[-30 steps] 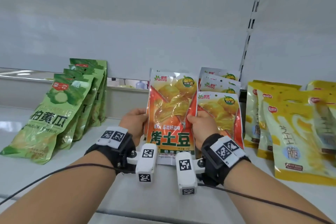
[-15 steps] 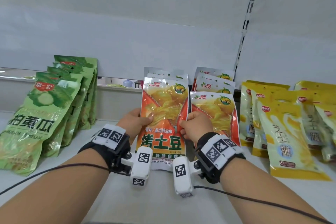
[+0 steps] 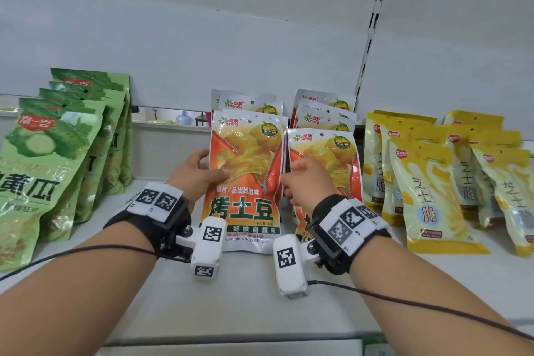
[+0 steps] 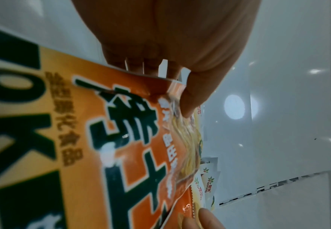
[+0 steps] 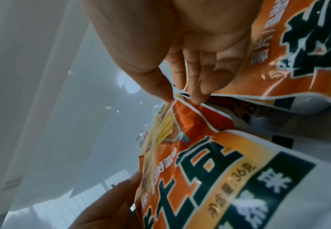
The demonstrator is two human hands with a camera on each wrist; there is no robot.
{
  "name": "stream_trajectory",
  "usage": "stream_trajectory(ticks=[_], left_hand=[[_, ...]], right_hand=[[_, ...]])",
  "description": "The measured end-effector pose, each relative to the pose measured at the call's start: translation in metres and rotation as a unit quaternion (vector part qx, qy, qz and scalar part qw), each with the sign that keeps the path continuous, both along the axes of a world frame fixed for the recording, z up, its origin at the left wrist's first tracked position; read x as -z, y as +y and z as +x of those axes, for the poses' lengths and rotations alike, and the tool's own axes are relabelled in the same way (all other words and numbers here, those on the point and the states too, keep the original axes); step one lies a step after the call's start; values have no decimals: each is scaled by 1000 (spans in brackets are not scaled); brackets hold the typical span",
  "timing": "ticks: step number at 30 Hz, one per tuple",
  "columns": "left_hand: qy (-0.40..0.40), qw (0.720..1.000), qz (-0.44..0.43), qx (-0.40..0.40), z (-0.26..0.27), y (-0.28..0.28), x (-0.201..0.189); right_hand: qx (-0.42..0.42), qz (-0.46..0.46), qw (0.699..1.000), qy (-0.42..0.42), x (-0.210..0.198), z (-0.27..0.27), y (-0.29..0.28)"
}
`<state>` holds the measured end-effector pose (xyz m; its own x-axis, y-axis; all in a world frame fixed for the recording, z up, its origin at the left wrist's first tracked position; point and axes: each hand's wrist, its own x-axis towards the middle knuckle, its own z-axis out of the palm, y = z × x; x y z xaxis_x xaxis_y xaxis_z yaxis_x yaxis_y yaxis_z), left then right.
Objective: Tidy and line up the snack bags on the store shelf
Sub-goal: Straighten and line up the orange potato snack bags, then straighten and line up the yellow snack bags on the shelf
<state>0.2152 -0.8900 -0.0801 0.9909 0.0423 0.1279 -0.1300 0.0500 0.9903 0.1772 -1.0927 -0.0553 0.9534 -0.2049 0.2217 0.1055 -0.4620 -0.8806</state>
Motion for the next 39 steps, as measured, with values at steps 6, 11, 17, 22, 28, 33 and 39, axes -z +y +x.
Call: stream_trajectory(ticks=[6,11,17,22,28,33,39], left_hand=[[-48,995,49,-74,2,1,-11],[-140,982,72,-109,-11,-16,-28],[-195,976,89,-50,-38,-62,-44],[-159,985,69,3,-49,-129,-49],[-115,989,67,59,-49,-224,-41],[-66,990,122,23,-39,-299,-29],[17,990,140,11,-35,-344,-22]], right_hand=[[16,28,999,-9,-1,-4,-20],[41,56,998,-11,1,-7,-40],[109,47,991,-61,2,-14,-81],[165,77,981,-70,-9,-15,-139],[208,53,976,-34,-9,-14,-231],[144,32,988,39,-2,-6,-293],[79,54,993,69,0,5,-321]])
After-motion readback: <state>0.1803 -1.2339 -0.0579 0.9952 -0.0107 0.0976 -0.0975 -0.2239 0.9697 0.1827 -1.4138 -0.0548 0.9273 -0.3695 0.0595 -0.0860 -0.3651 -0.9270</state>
